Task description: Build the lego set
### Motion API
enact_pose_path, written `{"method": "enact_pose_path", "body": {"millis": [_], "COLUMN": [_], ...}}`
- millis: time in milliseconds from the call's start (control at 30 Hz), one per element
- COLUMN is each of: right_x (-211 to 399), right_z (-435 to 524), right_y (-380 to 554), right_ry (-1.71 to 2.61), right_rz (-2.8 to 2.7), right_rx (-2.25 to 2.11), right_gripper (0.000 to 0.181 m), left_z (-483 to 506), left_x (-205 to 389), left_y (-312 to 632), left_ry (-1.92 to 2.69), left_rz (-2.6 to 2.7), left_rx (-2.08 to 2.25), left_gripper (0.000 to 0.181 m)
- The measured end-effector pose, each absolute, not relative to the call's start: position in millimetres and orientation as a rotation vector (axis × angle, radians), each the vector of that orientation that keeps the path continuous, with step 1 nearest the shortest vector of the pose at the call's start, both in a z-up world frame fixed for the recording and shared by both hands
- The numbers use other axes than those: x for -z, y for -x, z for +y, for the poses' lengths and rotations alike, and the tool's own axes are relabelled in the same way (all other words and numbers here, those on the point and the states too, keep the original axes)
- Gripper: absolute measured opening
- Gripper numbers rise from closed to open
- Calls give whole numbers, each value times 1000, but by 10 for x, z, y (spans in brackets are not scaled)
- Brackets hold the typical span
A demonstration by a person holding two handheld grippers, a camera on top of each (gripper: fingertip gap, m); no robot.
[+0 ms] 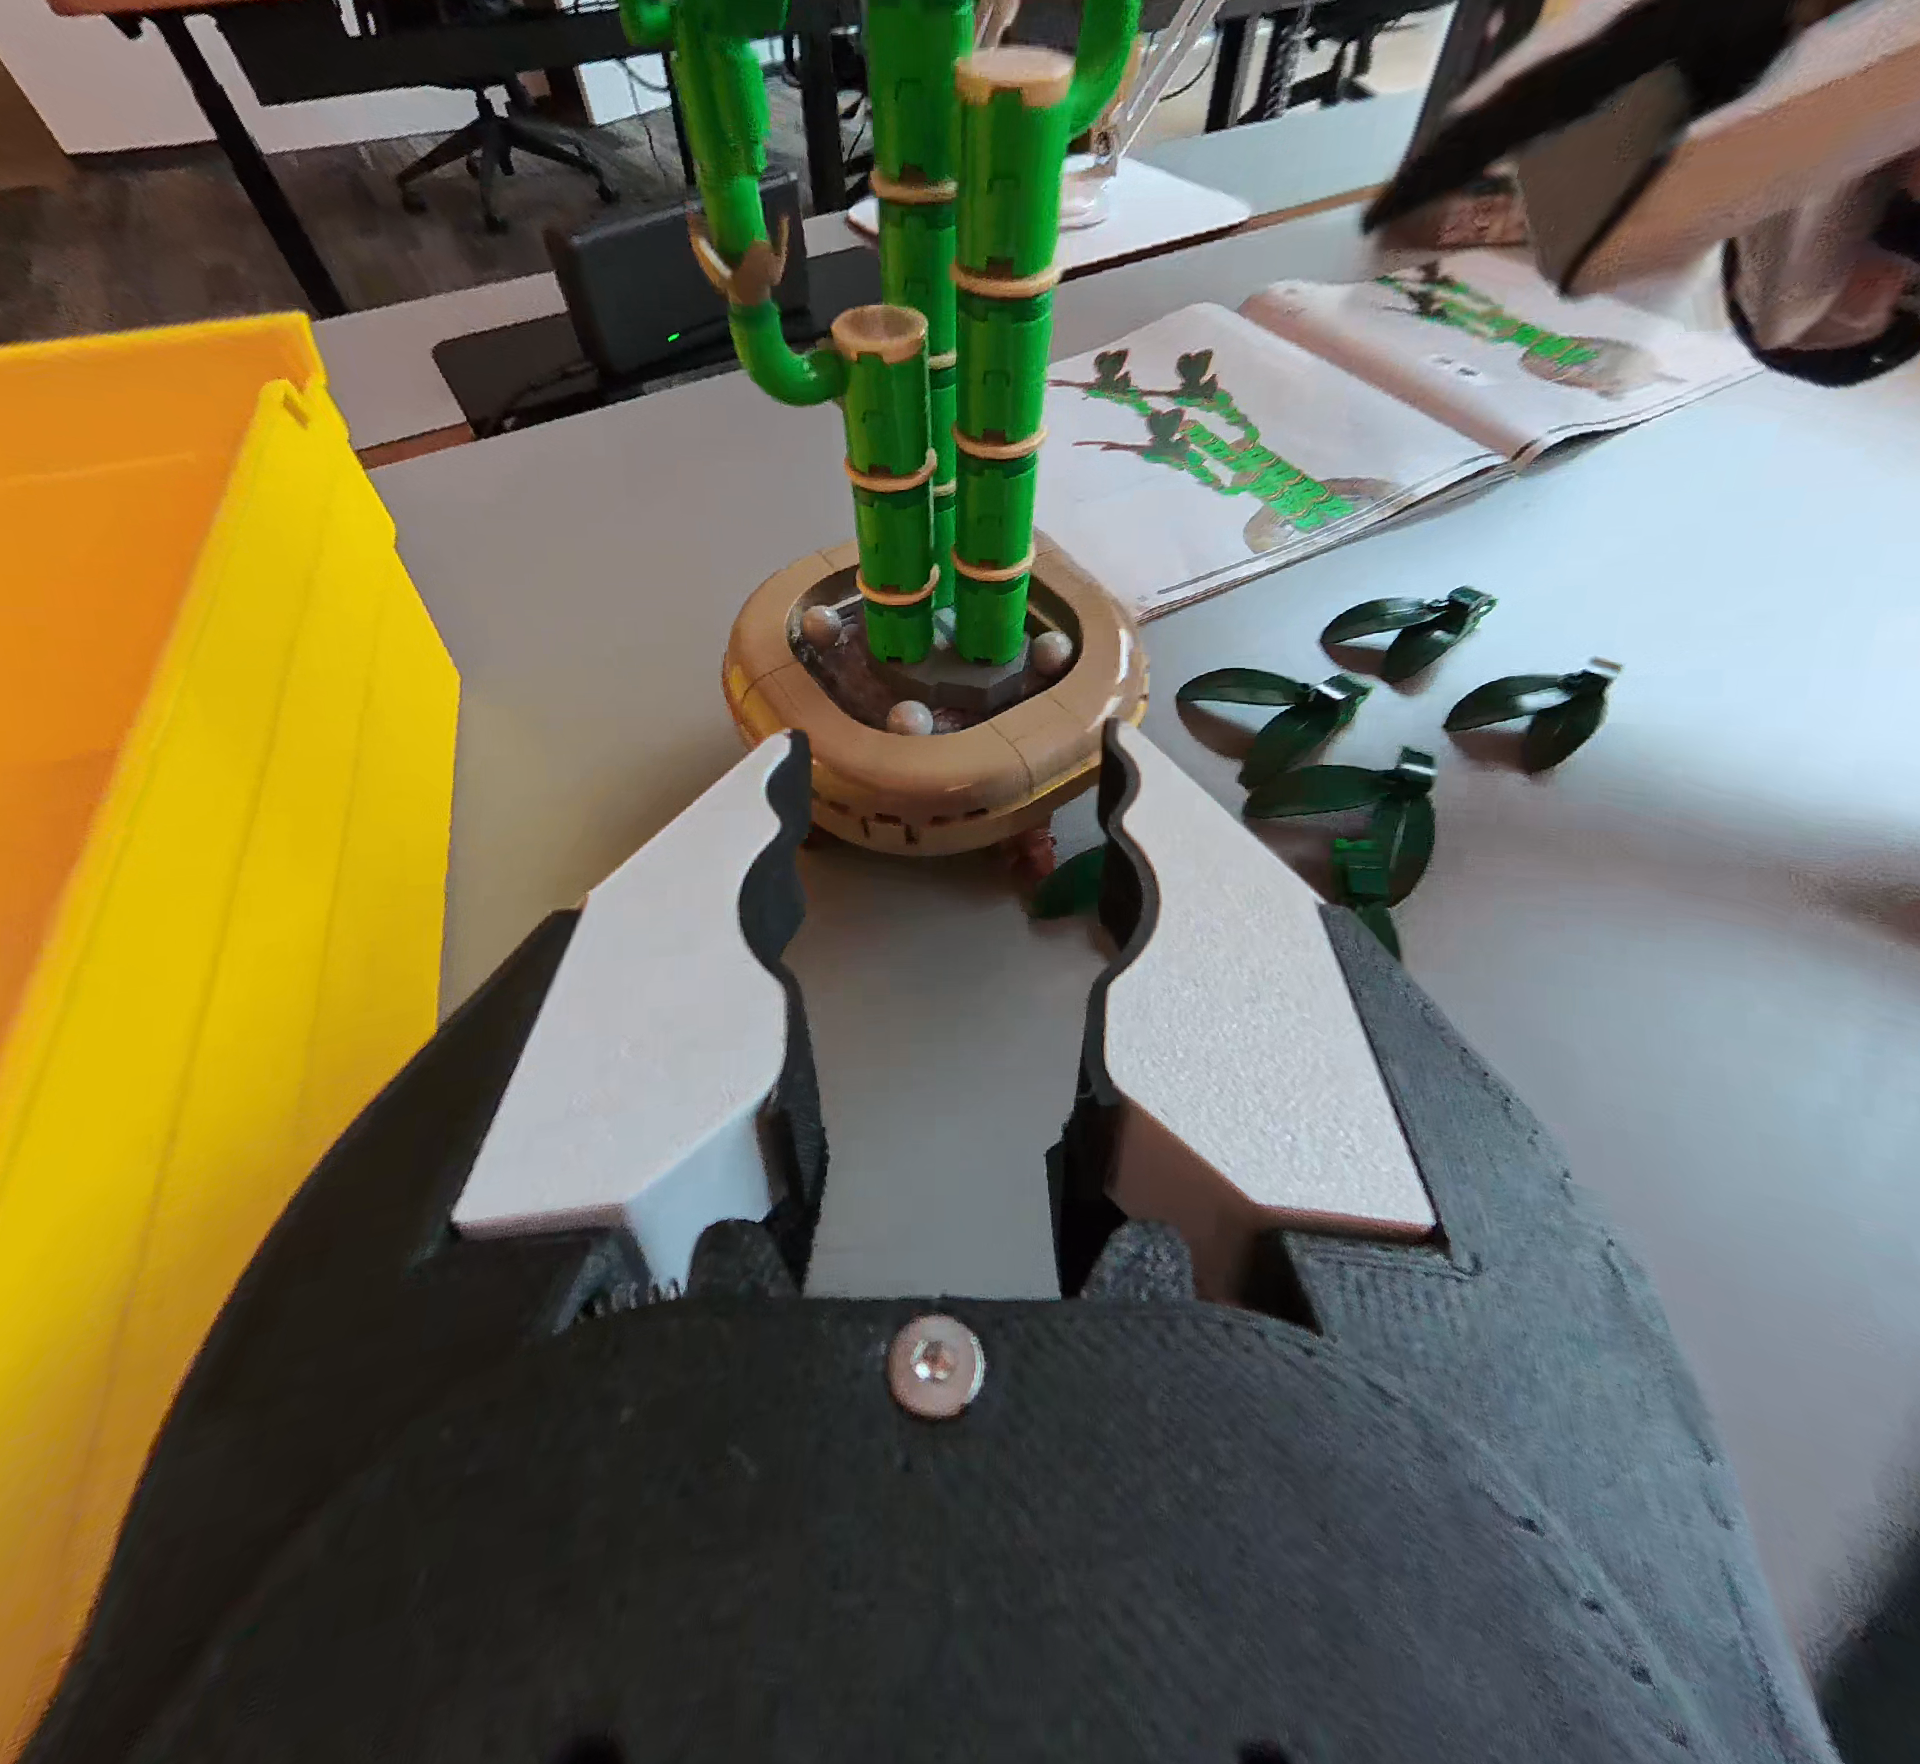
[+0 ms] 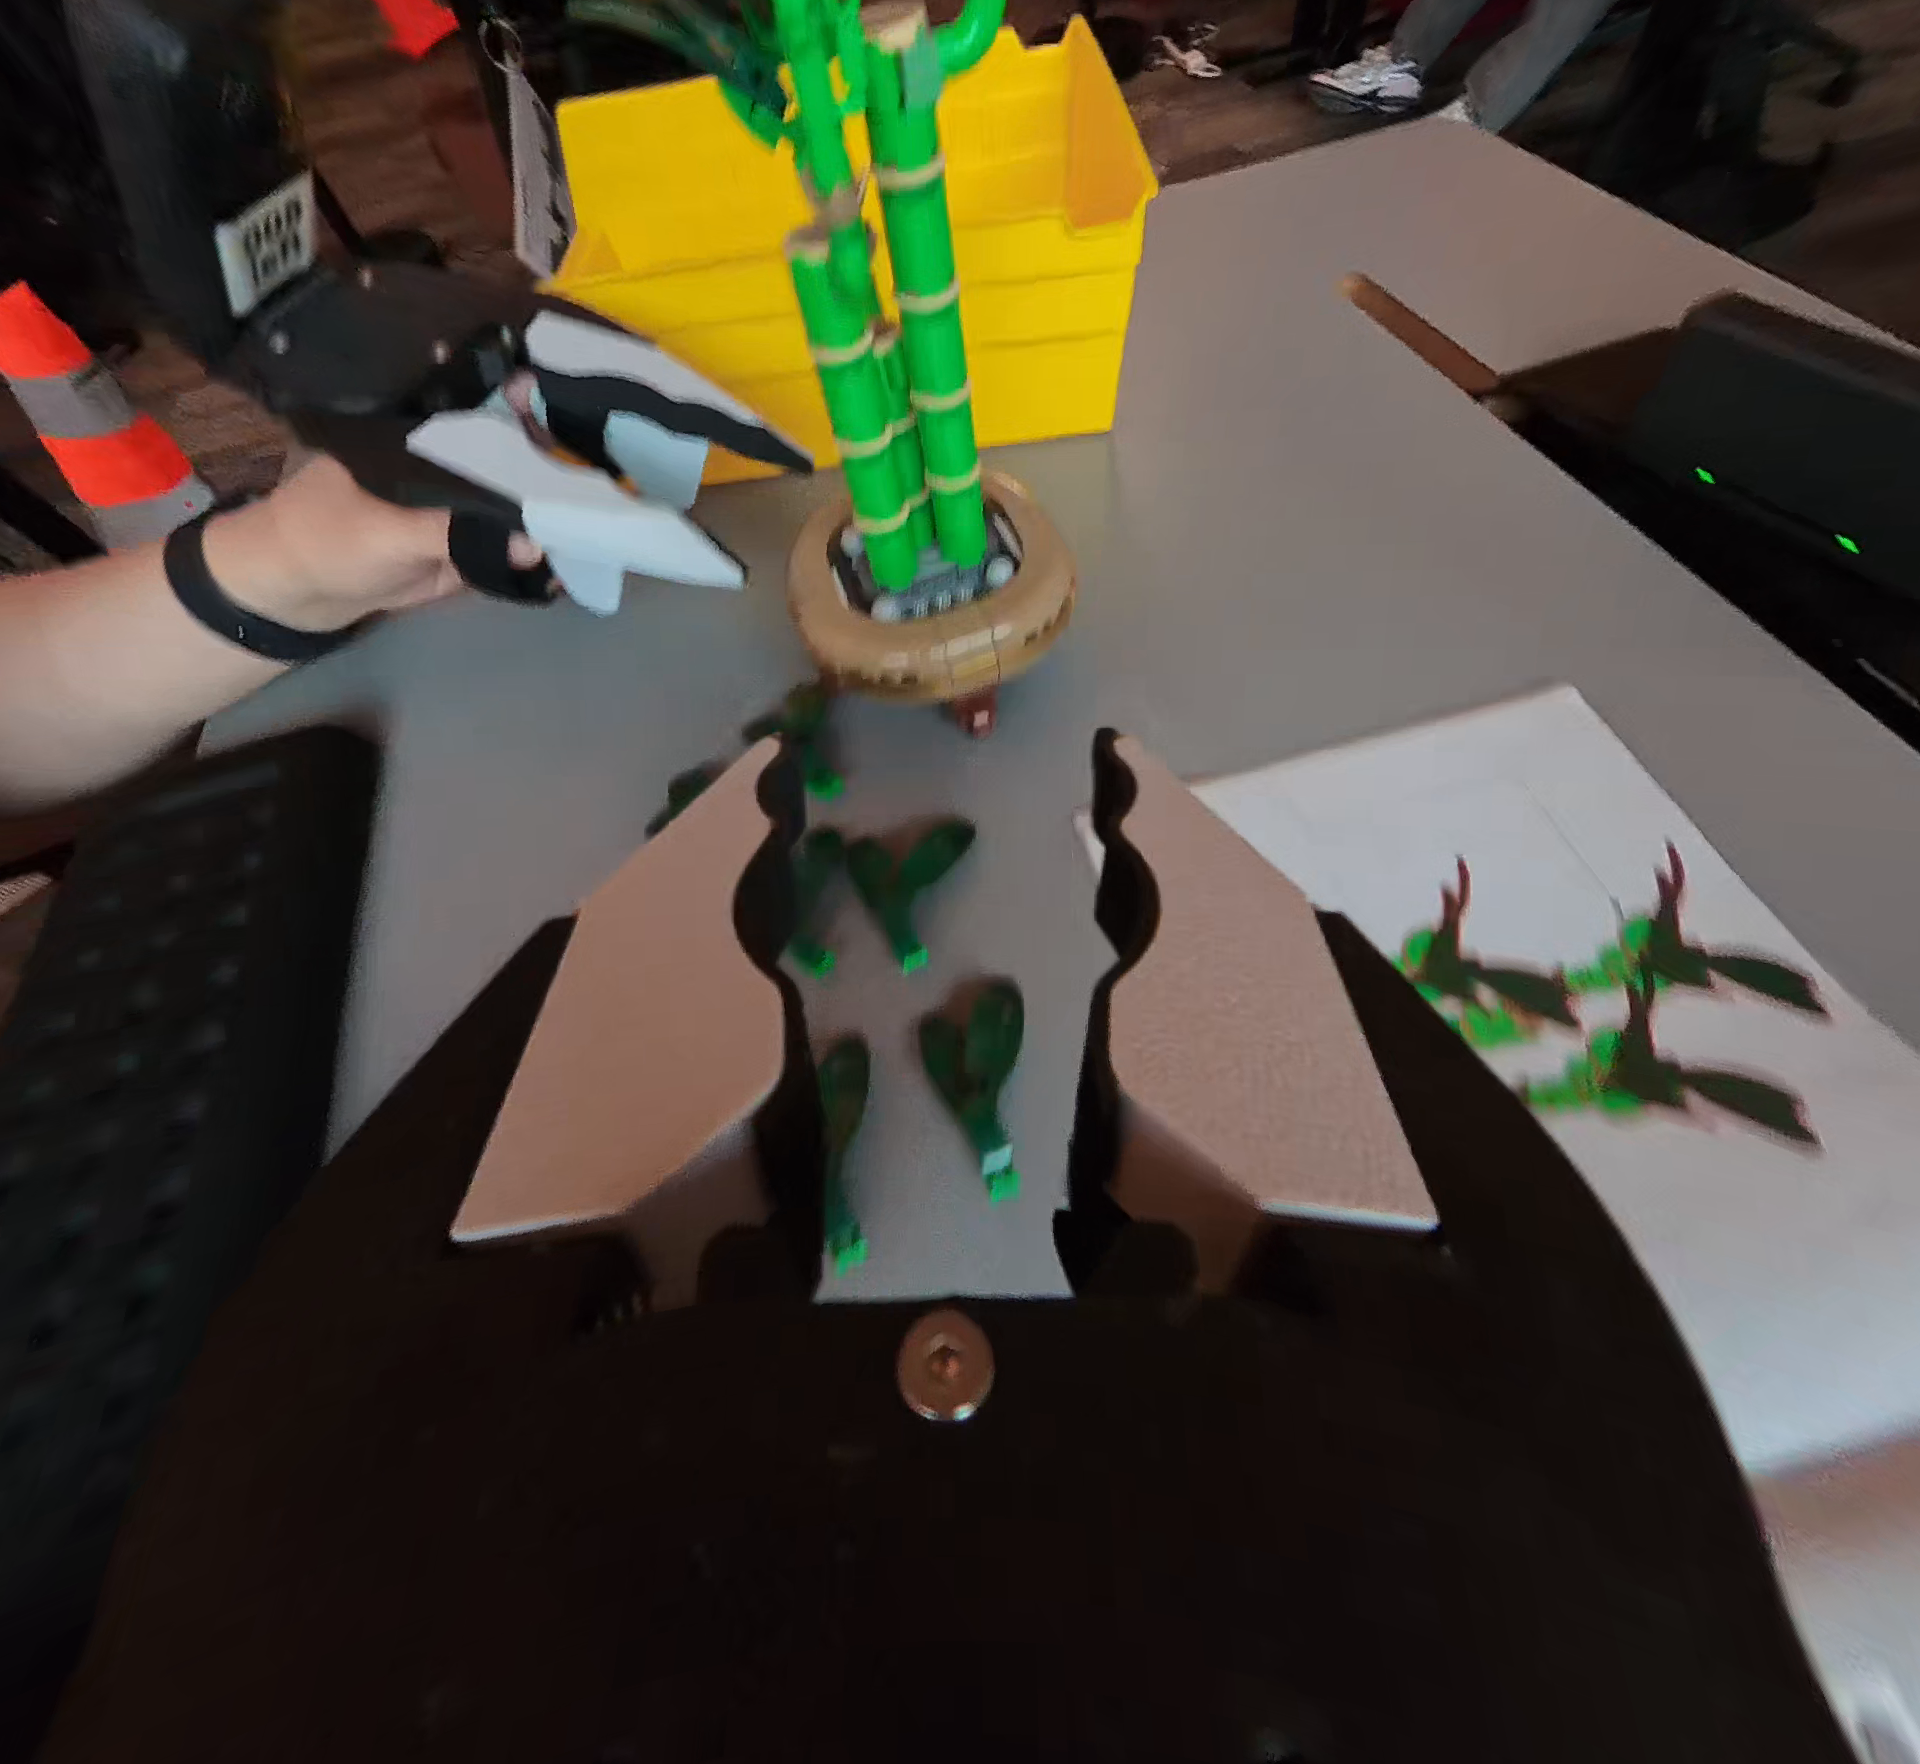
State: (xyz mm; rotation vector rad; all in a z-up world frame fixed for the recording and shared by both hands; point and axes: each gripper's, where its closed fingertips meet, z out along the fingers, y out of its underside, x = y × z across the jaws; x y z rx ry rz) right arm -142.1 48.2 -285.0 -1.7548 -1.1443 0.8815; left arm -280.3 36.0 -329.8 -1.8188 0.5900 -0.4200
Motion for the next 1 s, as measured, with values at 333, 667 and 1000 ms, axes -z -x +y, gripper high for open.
{"method": "enact_pose_path", "body": {"millis": [333, 667, 1000], "right_x": [3070, 3251, 3450], "right_z": [278, 1220, 1174], "right_y": [1490, 2169, 2301], "right_ry": [1733, 1676, 1639], "right_rz": [-1144, -1159, -1360], "right_rx": [-900, -746, -595], "right_gripper": [44, 39, 10], "left_z": [378, 490, 669], "left_x": [3402, 3415, 3452], "left_y": [2710, 2851, 2907], "left_ry": [1858, 1872, 1925], "left_rz": [639, 529, 480], "left_rx": [333, 366, 430], "left_gripper": [53, 46, 35]}}
